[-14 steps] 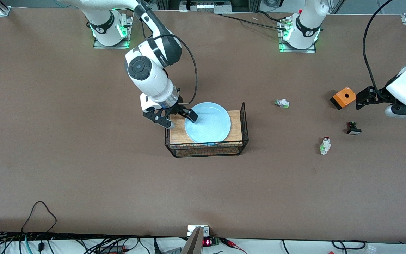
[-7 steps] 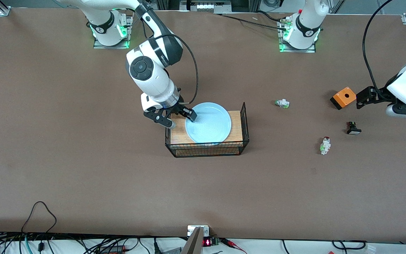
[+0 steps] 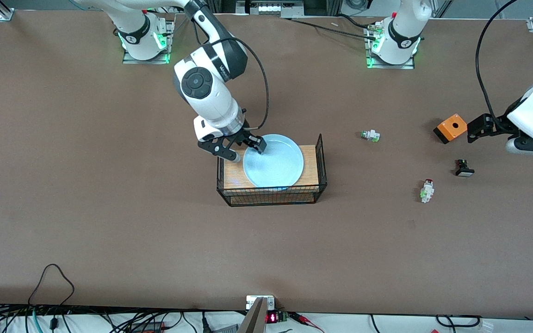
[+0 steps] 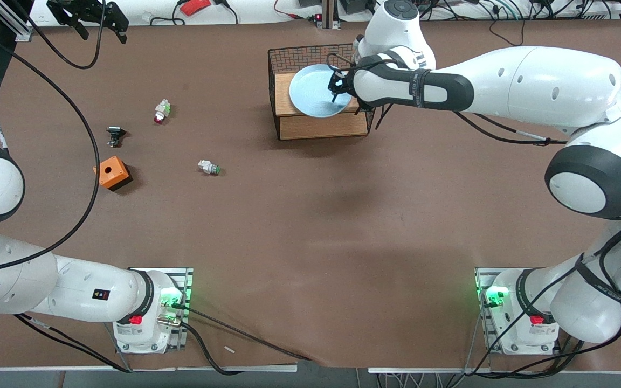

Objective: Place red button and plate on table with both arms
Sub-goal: 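Lower the right gripper to the plate rim while the left gripper withdraws, then grasp the plate rim with the right gripper and lift it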

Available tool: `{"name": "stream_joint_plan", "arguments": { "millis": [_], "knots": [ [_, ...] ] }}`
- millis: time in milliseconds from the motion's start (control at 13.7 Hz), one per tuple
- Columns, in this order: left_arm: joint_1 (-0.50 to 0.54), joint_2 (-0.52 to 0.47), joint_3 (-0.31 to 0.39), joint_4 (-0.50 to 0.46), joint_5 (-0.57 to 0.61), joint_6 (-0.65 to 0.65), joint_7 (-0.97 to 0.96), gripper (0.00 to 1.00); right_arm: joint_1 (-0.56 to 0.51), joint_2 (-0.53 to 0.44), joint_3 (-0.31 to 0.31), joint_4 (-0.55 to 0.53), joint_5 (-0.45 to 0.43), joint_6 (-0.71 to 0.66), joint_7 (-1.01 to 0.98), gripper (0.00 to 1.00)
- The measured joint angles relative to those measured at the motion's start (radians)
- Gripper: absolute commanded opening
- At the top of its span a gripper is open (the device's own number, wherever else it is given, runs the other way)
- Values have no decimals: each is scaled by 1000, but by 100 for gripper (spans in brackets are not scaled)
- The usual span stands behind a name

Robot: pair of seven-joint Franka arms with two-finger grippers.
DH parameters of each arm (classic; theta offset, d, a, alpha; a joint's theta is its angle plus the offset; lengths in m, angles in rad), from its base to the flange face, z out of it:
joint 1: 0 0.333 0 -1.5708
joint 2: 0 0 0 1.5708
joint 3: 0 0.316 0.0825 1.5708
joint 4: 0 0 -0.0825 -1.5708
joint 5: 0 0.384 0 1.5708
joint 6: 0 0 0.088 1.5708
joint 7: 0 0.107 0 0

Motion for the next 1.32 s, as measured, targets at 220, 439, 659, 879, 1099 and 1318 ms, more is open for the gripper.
{"name": "stream_joint_plan", "arguments": {
  "millis": [220, 439, 659, 879, 1099, 1318],
  "knots": [
    [0, 1, 0, -1, 0, 0, 0, 100, 15, 5, -11, 3, 0, -1, 1, 57],
    [0, 1, 0, -3, 0, 0, 0, 100, 18, 8, -17, 10, 2, -35, 1, 57],
    [0, 2, 0, -4, 0, 0, 0, 100, 26, 9, -46, 68, 7, -159, 1, 61],
    [0, 2, 0, -4, 0, 0, 0, 100, 34, 9, -63, 106, 10, -210, 2, 61],
    [0, 3, 0, -4, 0, 1, 0, 100, 36, 9, -67, 107, 10, -209, 2, 59],
    [0, 5, 0, -5, 0, 1, 0, 100, 36, 15, -71, 111, 12, -206, 2, 54]
  ]
}}
